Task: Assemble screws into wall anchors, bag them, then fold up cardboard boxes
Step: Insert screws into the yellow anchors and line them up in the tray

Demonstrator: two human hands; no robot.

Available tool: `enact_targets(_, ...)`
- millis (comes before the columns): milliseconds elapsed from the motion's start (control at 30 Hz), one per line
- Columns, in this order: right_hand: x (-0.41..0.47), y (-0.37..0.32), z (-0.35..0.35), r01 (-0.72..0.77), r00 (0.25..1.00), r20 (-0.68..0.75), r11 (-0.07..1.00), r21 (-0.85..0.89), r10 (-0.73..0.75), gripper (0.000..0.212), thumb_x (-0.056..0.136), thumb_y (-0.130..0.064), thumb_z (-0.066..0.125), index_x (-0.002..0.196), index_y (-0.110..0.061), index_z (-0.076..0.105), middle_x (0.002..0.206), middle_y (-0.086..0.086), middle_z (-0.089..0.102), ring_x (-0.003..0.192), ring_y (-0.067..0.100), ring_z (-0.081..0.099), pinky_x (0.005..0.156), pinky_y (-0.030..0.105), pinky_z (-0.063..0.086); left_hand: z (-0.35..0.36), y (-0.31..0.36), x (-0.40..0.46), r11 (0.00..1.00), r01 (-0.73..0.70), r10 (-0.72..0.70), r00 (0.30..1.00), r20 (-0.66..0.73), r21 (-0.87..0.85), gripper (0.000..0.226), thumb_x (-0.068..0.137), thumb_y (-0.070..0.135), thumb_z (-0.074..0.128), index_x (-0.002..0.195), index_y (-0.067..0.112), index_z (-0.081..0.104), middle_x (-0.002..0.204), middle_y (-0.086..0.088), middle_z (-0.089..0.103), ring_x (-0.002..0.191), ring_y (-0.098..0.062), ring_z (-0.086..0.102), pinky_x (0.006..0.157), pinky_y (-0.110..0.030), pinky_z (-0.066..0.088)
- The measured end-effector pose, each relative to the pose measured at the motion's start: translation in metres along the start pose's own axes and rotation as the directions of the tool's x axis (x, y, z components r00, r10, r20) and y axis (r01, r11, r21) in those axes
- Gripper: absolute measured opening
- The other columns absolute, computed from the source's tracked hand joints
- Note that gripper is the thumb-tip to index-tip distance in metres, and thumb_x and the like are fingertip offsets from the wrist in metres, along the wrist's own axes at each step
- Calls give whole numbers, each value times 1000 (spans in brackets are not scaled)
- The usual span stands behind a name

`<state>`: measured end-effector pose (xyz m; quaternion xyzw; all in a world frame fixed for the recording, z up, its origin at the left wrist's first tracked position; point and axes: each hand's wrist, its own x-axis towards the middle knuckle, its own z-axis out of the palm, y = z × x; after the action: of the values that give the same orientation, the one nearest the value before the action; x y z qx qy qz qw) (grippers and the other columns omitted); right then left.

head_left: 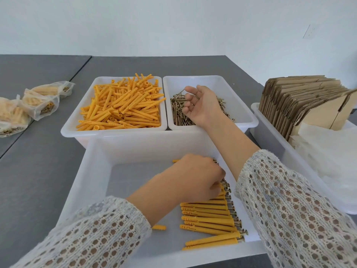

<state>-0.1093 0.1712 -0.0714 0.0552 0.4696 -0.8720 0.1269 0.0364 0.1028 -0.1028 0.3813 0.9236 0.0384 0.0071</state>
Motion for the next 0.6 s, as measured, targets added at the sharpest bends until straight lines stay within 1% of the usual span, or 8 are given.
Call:
enact_targets(100, 0, 1, 1, -1, 1000, 6, 1000, -21, 1, 31, 102, -25, 39, 90, -9, 64, 59, 0, 53, 50, 14, 43, 48, 24, 38, 3, 4, 2, 999, -6, 8, 999, -40, 40, 24, 96, 31, 50, 78, 14, 52, 59, 2, 40, 50, -12, 33, 48, -26, 24)
enact_targets(200, 1, 1, 1, 1, 1000, 10, 999, -35, 0, 30, 101, -24, 39, 91, -9, 64, 58, 0, 53, 50, 14, 43, 48, 24, 38, 4, 4, 3, 998, -5, 8, 999, -46, 64, 25, 96, 34, 51, 79, 16, 51, 59, 2, 40, 50, -14, 34, 48, -26, 24)
enact_targets(433, 2, 2, 1, 6, 1000, 10, 998, -54, -6, 28, 101, -23, 40, 93, -9, 63, 59, 0, 53, 50, 13, 43, 49, 25, 38, 6, 6, 4, 998, -9, 12, 999, -50, 55, 29, 94, 42, 56, 78, 19, 49, 63, 2, 48, 53, -16, 39, 48, -25, 22)
enact_targets(600, 2, 2, 2, 6, 1000, 4, 998, -69, -5, 27, 100, -22, 40, 92, -9, 63, 59, 0, 52, 51, 13, 43, 49, 24, 38, 9, 5, 5, 999, -10, 13, 997, -70, 44, 31, 94, 45, 58, 78, 20, 49, 61, 3, 46, 52, -13, 36, 48, -25, 21)
